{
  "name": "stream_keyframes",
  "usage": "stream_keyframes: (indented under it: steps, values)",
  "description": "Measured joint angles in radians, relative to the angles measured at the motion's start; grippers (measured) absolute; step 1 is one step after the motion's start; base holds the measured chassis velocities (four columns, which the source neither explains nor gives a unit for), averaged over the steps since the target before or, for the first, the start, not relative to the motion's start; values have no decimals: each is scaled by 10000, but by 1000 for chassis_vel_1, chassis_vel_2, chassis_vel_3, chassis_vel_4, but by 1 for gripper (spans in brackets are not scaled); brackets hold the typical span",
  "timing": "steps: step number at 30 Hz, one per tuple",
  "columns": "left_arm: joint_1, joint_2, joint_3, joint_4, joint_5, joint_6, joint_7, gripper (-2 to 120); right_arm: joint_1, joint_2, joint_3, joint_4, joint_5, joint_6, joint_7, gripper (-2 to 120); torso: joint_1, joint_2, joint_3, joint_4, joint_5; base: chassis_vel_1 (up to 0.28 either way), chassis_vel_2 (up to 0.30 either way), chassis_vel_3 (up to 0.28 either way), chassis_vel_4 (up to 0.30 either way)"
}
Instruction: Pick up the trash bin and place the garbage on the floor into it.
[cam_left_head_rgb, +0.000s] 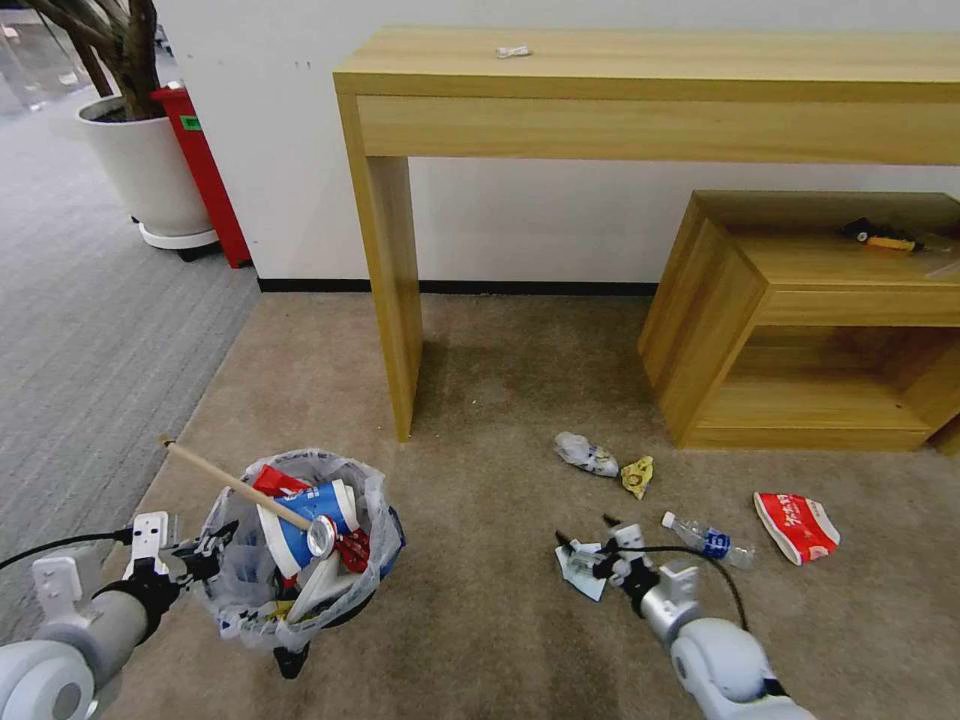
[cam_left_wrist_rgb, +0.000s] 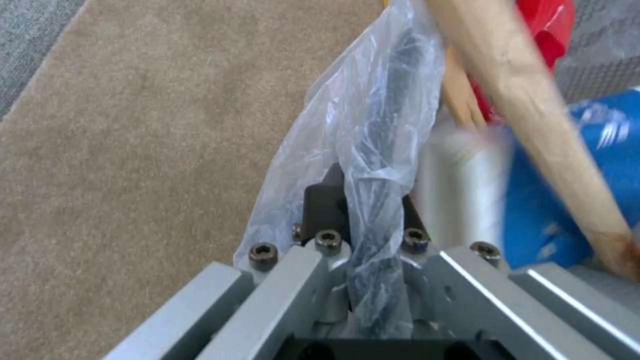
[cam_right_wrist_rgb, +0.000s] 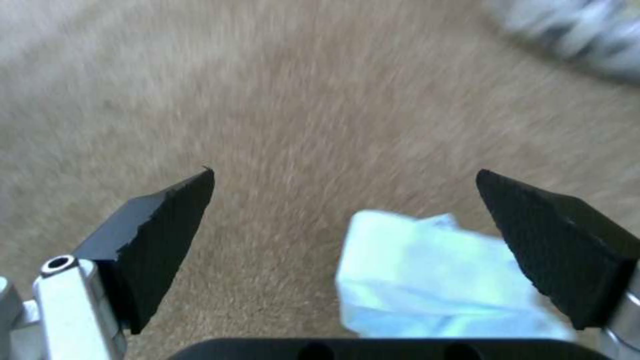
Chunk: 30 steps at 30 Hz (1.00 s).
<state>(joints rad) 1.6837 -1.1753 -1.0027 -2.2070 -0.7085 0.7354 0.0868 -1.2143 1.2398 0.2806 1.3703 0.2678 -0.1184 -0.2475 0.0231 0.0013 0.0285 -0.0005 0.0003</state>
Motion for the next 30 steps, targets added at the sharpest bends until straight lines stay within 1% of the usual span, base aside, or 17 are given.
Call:
stream_keyframes:
  steps: [6, 12, 13, 15, 16, 19, 20, 23, 24, 25, 28, 29, 30]
  values:
    - [60, -149, 30, -180, 98, 0, -8, 0, 611, 173, -288, -698, -238, -505, 413, 100, 0, 0, -1, -4, -2, 0, 0, 0, 0]
    - [63, -180, 65, -274, 137, 0, -39, 0, 976, 198, -408, -1205, -58, -965, 635, 100, -2, 0, -1, -3, -3, 0, 0, 0, 0]
    - [56, -175, 66, -282, 137, 0, -52, 0, 1033, 210, -430, -1339, -6, -1010, 664, 100, -1, 0, -1, -4, -2, 0, 0, 0, 0]
    - [39, -140, 70, -293, 114, 0, -98, 0, 1164, 241, -472, -1668, 120, -1066, 685, 94, -1, 0, -1, -4, -2, 0, 0, 0, 0]
    - [39, -140, 70, -293, 114, 0, -98, 0, 1164, 241, -472, -1668, 120, -1066, 685, 94, -1, 0, -1, -4, -2, 0, 0, 0, 0]
    - [29, -98, 78, -297, 68, 0, -133, 0, 1231, 252, -566, -1962, 349, -1077, 737, 79, -2, 0, -1, -4, -1, 0, 0, 0, 0]
    - [29, -98, 78, -297, 68, 0, -133, 0, 1231, 252, -566, -1962, 349, -1077, 737, 79, -2, 0, -1, -4, -1, 0, 0, 0, 0]
    - [-4, -42, 89, -286, 45, 0, -147, 0, 1196, 273, -575, -2008, 438, -935, 846, 66, -2, 0, -1, -4, -3, 0, 0, 0, 0]
    - [-4, -42, 89, -286, 45, 0, -147, 0, 1196, 273, -575, -2008, 438, -935, 846, 66, -2, 0, -1, -4, -3, 0, 0, 0, 0]
    - [-16, -18, 96, -269, 35, 0, -148, 0, 1171, 285, -570, -2008, 461, -896, 874, 59, -2, 0, -2, -4, -2, 0, 0, 0, 0]
    - [-27, 29, 113, -233, 26, 0, -152, 0, 1109, 288, -565, -2007, 578, -818, 936, 45, -2, 0, -1, -4, -3, 0, 0, 0, 0]
    - [-27, 29, 113, -233, 26, 0, -152, 0, 1109, 288, -565, -2007, 578, -818, 936, 45, -2, 0, -1, -4, -3, 0, 0, 0, 0]
    - [-27, 43, 124, -232, 23, 0, -153, 0, 1097, 292, -568, -2035, 615, -768, 966, 41, -2, 0, -2, -4, -3, 0, 0, 0, 0]
